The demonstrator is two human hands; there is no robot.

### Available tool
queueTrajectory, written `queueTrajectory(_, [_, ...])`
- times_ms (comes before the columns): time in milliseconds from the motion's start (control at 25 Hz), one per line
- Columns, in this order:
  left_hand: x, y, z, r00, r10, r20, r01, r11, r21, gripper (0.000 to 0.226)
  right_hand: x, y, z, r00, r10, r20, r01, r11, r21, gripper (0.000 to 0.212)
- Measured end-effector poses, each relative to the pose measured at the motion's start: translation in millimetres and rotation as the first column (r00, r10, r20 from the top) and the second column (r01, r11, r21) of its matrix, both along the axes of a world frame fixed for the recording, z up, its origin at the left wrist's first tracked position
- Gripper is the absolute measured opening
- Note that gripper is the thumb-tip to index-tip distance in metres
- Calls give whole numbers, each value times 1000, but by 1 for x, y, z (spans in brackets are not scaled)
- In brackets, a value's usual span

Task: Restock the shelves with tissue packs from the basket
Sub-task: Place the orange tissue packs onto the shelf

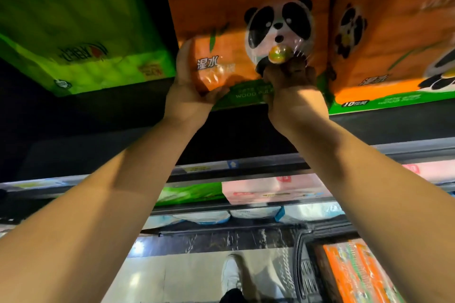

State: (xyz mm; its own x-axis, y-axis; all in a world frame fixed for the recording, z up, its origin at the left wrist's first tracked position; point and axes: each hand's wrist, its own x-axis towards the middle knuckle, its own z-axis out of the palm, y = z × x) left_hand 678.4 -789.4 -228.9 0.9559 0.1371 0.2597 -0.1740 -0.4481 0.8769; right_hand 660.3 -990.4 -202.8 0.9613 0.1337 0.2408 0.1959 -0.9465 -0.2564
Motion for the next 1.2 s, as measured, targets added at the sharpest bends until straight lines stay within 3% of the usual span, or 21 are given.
queueTrajectory(80, [5, 2, 0, 999, 5, 41, -10, 991, 131, 91, 4, 1, -1, 999, -26, -34, 29, 995, 91, 47])
queueTrajectory(200, [10, 3, 2, 997, -19, 72, 3, 979, 206, 85, 19, 4, -13, 993, -79, -89, 92, 983, 161, 42])
queueTrajectory(360, [19, 0, 4, 996, 26, 88, -55, 937, 345, 80, 40, 7, -18, 998, -55, -33, 54, 998, -26, 43])
queueTrajectory(560, [29, 0, 7, 992, 73, 105, -114, 876, 469, 79, 49, 6, -25, 999, 1, -49, -2, 1000, -18, 54])
queueTrajectory(800, [42, 2, 13, 978, 200, 53, -182, 714, 676, 83, 72, 16, -25, 996, -7, -91, -5, 991, -135, 49])
queueTrajectory(880, [30, 0, 9, 953, 255, 164, -289, 600, 746, 74, 75, 16, -24, 997, -17, -79, 4, 987, -159, 50])
queueTrajectory(960, [23, 4, 4, 951, 68, 302, -295, 499, 815, 64, 80, 16, -26, 995, -27, -92, 10, 984, -177, 53])
queueTrajectory(1040, [27, 10, 5, 964, -95, 249, -183, 446, 876, 62, 83, 15, -28, 986, -32, -162, 3, 985, -175, 56])
queueTrajectory(1200, [46, 11, 5, 993, -67, 96, -61, 403, 913, 72, 82, 13, -28, 974, -14, -228, -49, 962, -269, 64])
